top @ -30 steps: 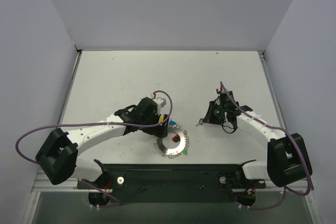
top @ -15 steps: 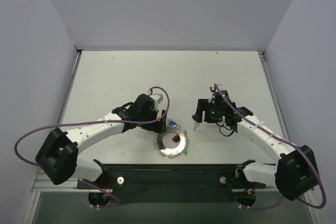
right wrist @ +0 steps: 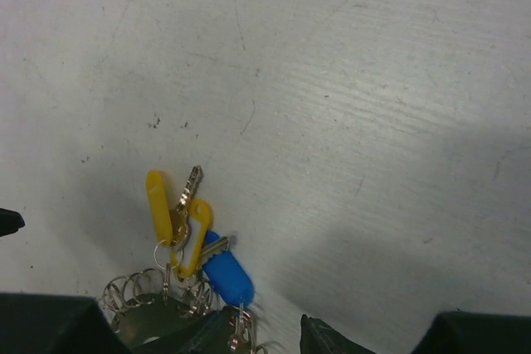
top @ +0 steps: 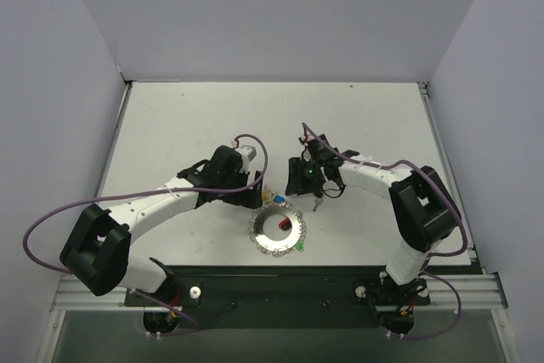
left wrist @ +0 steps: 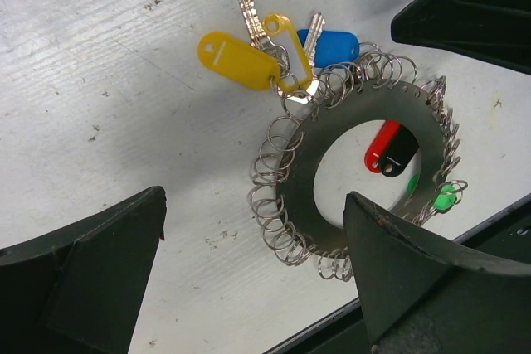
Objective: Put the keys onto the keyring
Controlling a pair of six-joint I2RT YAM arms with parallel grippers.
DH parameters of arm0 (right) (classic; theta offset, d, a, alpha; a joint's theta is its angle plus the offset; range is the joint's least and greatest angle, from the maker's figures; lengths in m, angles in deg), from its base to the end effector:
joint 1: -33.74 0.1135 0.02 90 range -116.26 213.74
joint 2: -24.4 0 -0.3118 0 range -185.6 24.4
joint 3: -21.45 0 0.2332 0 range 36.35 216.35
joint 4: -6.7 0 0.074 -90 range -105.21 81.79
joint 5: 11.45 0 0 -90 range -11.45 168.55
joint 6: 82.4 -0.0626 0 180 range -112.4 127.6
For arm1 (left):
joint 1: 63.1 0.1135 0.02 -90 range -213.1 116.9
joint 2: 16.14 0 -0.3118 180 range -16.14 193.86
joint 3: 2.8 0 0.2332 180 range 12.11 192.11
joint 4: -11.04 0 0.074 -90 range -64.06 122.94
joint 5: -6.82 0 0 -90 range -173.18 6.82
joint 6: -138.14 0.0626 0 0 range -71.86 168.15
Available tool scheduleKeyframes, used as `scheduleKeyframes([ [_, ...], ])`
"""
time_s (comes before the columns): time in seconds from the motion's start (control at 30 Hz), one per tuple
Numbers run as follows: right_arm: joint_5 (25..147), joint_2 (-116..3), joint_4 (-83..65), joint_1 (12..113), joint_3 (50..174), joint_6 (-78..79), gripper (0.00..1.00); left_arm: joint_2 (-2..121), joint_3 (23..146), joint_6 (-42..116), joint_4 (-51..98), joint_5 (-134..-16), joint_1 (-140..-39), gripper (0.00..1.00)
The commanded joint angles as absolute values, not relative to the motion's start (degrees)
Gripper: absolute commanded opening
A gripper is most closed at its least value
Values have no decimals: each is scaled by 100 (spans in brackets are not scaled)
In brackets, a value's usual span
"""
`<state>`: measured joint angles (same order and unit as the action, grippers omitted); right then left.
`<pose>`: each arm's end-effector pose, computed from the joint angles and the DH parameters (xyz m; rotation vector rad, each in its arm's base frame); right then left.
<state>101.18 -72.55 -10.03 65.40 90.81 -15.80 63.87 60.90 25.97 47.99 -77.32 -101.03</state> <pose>0.2927 0.2088 0.2229 -0.3832 2.4342 0.9137 0.2100 -0.1718 0.2459 0.3976 2.5526 -0.5440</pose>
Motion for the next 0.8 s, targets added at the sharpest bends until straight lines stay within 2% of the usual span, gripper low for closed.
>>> scheduleKeyframes([
  [0.0, 10439, -7298, -988, 6653, 9515, -1622, 39, 6156, 6185, 2731, 4686, -7615, -9975, 98],
  [0.43, 10211, -7641, -1761, 6916, 9910, -1552, 36, 6156, 6159, 2784, 4695, -7580, -9905, 98],
  [0.77, 10079, -7834, -2148, 7101, 10051, -1596, 22, 6138, 6133, 2819, 4695, -7615, -9905, 98],
])
